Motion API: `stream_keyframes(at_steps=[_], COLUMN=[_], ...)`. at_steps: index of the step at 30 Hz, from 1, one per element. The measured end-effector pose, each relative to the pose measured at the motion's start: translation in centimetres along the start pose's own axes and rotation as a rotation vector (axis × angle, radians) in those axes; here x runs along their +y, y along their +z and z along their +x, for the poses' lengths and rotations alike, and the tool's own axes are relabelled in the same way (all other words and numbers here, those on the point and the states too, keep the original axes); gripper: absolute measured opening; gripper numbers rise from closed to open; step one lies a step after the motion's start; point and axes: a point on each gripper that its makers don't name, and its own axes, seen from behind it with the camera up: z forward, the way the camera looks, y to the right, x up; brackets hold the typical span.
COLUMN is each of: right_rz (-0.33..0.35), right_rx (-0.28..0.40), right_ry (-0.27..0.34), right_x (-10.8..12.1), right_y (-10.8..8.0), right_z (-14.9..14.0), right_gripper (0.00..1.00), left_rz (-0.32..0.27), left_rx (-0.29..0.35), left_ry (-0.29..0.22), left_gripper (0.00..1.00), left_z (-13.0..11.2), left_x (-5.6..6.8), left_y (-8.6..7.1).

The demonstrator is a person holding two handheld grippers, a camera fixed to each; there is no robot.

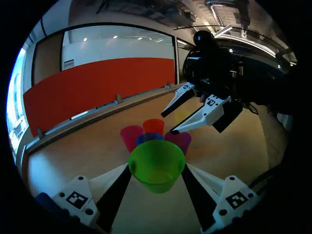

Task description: Pour water

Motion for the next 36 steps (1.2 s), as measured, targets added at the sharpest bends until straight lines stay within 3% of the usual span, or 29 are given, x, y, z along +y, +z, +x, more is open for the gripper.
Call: stream_keyframes(at_steps=[18, 36], right_rz=[0.033, 0.045], right_rx=[-0.068, -0.088], right_ry=[-0.026, -0.008], right_x=[-0.8, -1.2], right_y=[3.9, 5.9], right_z=[-0.4, -0.4], right_gripper=[1.00, 1.00], left_rz=[0.015, 0.008], left_rx=[0.040, 0.049], left_ry=[-0.029, -0.031], left_gripper=[0.86, 0.86], left_z=[0.5, 0.5], left_x=[-0.6, -0.4], left_y=[-2.2, -2.5])
